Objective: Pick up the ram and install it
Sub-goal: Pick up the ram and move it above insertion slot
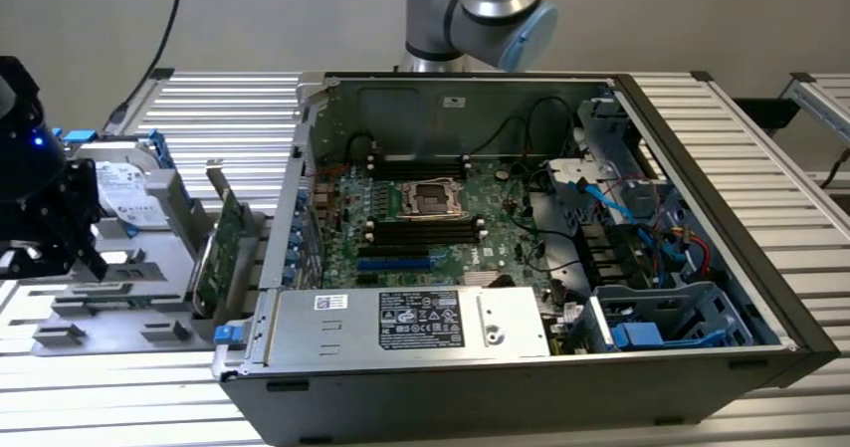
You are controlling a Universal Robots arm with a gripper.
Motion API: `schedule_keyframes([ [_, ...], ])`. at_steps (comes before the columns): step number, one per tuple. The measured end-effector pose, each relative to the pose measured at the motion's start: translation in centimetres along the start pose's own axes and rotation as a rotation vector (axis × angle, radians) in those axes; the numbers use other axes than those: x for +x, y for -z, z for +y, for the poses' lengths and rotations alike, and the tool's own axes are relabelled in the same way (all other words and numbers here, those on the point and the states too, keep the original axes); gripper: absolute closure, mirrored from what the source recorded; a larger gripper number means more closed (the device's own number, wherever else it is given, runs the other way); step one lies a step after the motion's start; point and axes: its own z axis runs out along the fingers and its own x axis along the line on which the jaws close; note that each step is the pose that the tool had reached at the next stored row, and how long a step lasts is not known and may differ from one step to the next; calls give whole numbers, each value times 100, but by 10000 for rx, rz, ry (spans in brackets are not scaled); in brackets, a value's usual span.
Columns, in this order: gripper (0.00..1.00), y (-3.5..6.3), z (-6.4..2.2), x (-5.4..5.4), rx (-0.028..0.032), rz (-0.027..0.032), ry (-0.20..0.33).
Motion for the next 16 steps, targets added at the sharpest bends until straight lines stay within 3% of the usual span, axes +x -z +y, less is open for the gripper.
schedule_keyframes([
  [16, 86, 745, -707, 3, -22, 0, 1],
])
